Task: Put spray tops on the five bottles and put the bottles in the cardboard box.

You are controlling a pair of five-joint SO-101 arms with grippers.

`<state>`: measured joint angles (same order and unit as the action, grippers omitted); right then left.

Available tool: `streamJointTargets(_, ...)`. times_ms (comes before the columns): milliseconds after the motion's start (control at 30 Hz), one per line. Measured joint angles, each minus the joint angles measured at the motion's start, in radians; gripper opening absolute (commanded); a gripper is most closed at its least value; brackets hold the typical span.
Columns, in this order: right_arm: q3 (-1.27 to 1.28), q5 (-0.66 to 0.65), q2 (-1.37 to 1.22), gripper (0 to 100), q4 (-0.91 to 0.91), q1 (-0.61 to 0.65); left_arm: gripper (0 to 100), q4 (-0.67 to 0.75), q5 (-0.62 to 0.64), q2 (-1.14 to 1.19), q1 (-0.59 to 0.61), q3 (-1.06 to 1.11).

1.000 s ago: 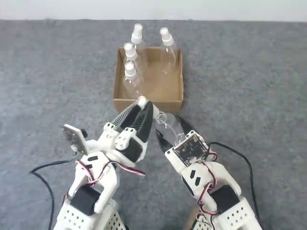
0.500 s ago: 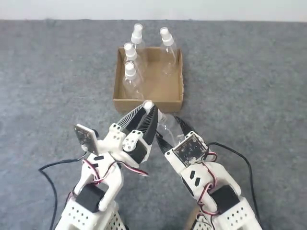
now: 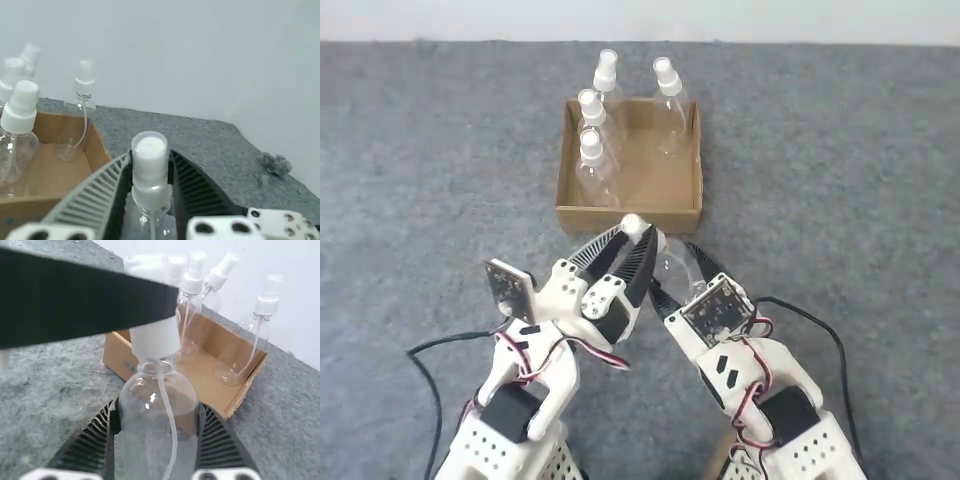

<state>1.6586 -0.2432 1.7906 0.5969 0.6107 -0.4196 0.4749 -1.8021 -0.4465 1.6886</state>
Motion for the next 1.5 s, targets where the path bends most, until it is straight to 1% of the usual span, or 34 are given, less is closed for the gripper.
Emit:
streamJointTargets(367, 0.000, -0.002, 0.000, 0.7, 0.000, 0.000, 11, -0.046, 0.000, 0.000, -0.003, 0.000)
streamJointTargets(667, 0.000, -0.002, 0.000, 0.7, 0.000, 0.000, 12, -0.054, 0.000, 0.000, -0.005, -0.003)
streamJointTargets(767, 0.000, -0.002, 0.000, 0.7, 0.000, 0.002, 15, -0.121, 0.000, 0.000, -0.005, -0.044)
streamJointTargets(900, 0.000, 0.000, 0.000, 0.7, 0.000, 0.003, 23, -0.259, 0.000, 0.000, -0.002, -0.112)
streamJointTargets(1033, 0.000, 0.000, 0.000, 0.7, 0.000, 0.003, 24, -0.341, 0.037, 0.000, -0.003, -0.155)
streamJointTargets(1200, 0.000, 0.000, 0.000, 0.7, 0.000, 0.003, 24, -0.393, 0.048, 0.000, -0.003, -0.206)
streamJointTargets(1367, 0.000, 0.000, 0.000, 0.7, 0.000, 0.003, 23, -0.399, 0.051, 0.000, -0.002, -0.227)
streamJointTargets(1433, 0.000, 0.000, 0.000, 0.7, 0.000, 0.003, 22, -0.399, 0.072, 0.000, -0.002, -0.230)
streamJointTargets(1500, 0.000, 0.000, 0.000, 0.7, 0.000, 0.003, 21, -0.399, 0.094, 0.000, 0.034, -0.238)
